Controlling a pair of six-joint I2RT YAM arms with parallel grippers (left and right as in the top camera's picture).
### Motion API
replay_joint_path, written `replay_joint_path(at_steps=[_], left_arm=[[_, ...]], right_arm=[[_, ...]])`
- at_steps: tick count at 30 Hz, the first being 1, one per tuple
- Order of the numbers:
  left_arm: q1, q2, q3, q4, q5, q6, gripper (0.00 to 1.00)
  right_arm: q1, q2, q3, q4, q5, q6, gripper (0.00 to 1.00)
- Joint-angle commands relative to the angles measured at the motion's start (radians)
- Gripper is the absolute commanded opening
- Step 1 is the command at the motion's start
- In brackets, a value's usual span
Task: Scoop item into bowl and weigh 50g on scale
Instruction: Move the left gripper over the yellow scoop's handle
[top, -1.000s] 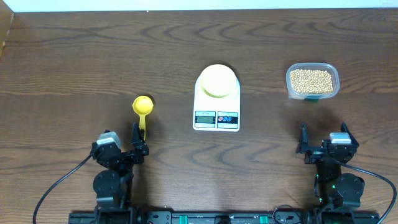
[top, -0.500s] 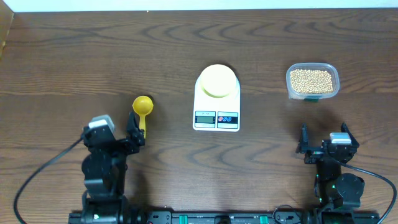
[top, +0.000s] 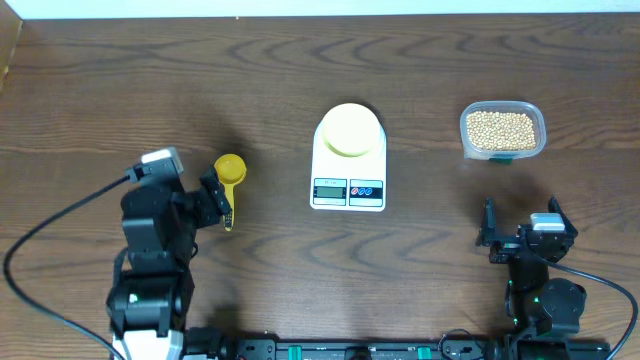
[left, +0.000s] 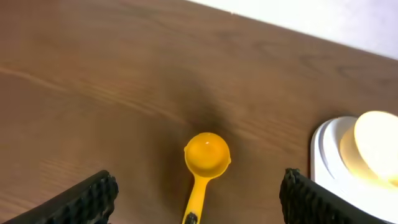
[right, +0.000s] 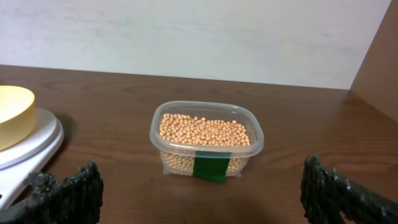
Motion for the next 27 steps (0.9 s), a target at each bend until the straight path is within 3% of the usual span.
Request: replay_joint_path(at_steps=[1, 27], left_arm=[[0.006, 0.05, 0.097, -0.053, 0.013, 0.008, 0.86], [0.006, 0.406, 0.457, -0.397, 0.012, 0.009, 0.86]], right_arm=[[0.005, -0.008, -0.001, -0.004, 0.011, 0.015, 0.99], [0.005, -0.008, -0.001, -0.004, 0.012, 0.015, 0.99]])
